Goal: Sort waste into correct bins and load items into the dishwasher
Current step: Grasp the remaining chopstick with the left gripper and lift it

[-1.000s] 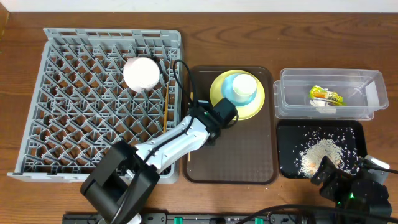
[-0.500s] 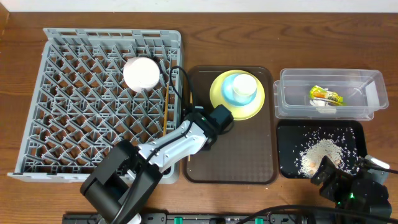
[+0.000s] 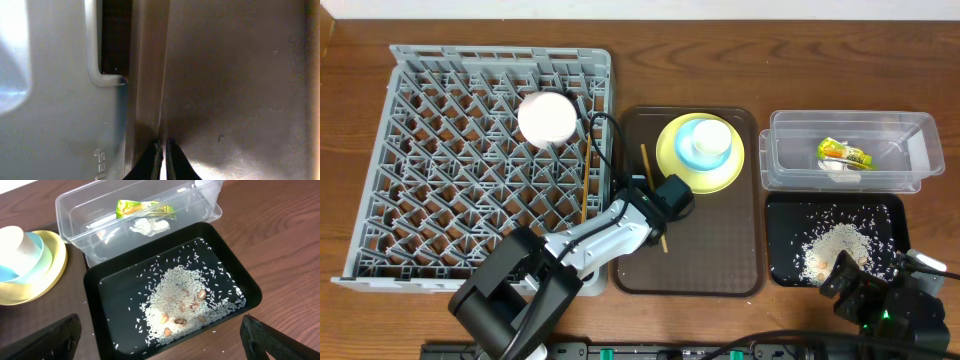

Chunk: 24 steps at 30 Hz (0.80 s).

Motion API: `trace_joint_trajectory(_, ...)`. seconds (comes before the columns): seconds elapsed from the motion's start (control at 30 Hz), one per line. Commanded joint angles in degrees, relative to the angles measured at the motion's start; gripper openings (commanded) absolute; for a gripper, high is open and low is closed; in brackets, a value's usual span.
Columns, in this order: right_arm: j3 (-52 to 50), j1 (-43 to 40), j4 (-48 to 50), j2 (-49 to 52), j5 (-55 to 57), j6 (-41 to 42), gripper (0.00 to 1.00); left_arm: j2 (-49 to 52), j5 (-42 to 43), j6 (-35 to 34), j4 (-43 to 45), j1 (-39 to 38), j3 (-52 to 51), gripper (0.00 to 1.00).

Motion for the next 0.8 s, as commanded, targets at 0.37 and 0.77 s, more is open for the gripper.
trace_joint_trajectory(0.37,0.22,-0.37,-0.07,-0.02,0.33,0.28,0.99,-3.54,4.07,1.01,0.22,0.35,3.08,0.08)
trace_joint_trajectory(0.77,0.22,-0.37,-0.07,-0.02,0.33,0.28,0.99,-7.45,14.6,-0.28,11.15,-0.04,3.41,0.57)
